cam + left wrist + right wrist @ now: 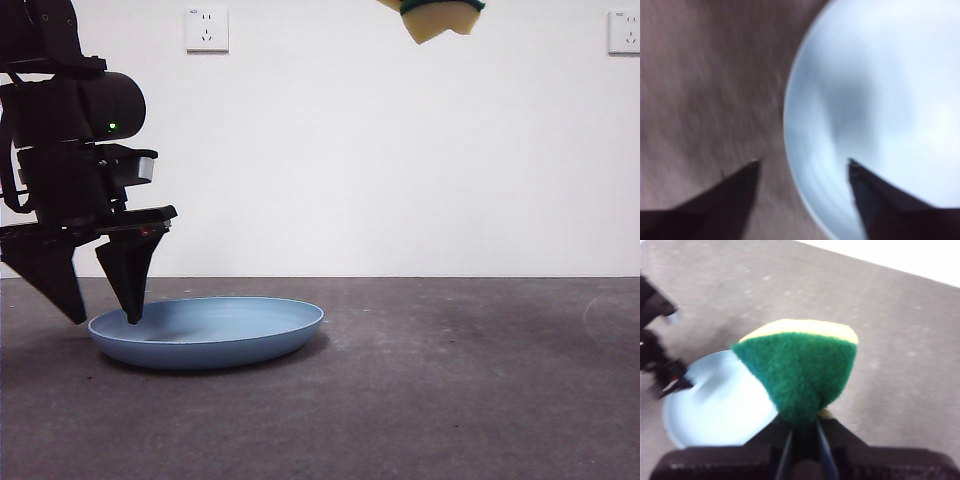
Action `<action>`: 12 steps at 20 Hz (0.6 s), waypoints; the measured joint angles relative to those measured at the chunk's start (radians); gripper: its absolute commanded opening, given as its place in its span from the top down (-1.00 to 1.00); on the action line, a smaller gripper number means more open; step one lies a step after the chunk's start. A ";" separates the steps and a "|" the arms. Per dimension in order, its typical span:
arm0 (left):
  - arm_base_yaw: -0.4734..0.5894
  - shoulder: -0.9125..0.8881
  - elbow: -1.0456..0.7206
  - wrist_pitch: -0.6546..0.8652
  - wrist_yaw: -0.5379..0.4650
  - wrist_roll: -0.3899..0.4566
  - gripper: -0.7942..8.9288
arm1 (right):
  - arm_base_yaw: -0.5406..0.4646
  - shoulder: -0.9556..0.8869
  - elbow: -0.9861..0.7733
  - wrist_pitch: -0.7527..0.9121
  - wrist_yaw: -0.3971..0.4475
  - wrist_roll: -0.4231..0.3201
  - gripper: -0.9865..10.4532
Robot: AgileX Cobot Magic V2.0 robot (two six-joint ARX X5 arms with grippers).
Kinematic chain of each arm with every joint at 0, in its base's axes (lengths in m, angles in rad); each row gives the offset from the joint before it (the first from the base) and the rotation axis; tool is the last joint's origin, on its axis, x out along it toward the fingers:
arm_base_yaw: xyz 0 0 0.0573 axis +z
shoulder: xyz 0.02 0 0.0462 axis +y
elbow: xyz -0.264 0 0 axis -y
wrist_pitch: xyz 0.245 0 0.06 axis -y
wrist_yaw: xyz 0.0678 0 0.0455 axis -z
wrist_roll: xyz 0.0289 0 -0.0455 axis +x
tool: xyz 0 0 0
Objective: Pick up the plate,pick up the cloth,clean the plate with the cloth
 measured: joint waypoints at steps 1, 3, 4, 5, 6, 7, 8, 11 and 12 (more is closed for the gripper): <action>-0.004 -0.001 0.000 -0.008 0.007 -0.002 -0.01 | -0.010 0.006 0.000 0.000 0.017 -0.001 0.86; -0.019 -0.023 0.000 -0.013 0.026 -0.009 -0.01 | -0.035 0.032 0.000 -0.002 0.013 -0.001 0.86; -0.032 -0.048 0.000 -0.013 0.029 -0.018 -0.01 | -0.054 0.054 0.000 -0.010 0.012 0.000 0.86; -0.048 -0.085 0.000 -0.013 0.031 -0.026 -0.01 | -0.077 0.083 0.000 -0.023 0.012 0.002 0.86; -0.062 -0.119 0.000 -0.014 0.031 -0.029 -0.01 | -0.093 0.111 0.000 -0.034 0.012 0.007 0.86; -0.079 -0.163 0.000 -0.017 0.031 -0.035 -0.01 | -0.114 0.147 0.000 -0.041 0.012 0.014 0.86; -0.093 -0.196 0.000 -0.024 0.031 -0.042 -0.01 | -0.129 0.180 0.000 -0.042 0.006 0.020 0.86; -0.140 -0.303 0.000 -0.041 0.031 -0.050 0.00 | -0.171 0.307 0.000 -0.040 -0.095 0.032 0.86; -0.153 -0.333 0.000 -0.051 0.031 -0.052 0.00 | -0.178 0.346 0.000 -0.038 -0.113 0.034 0.86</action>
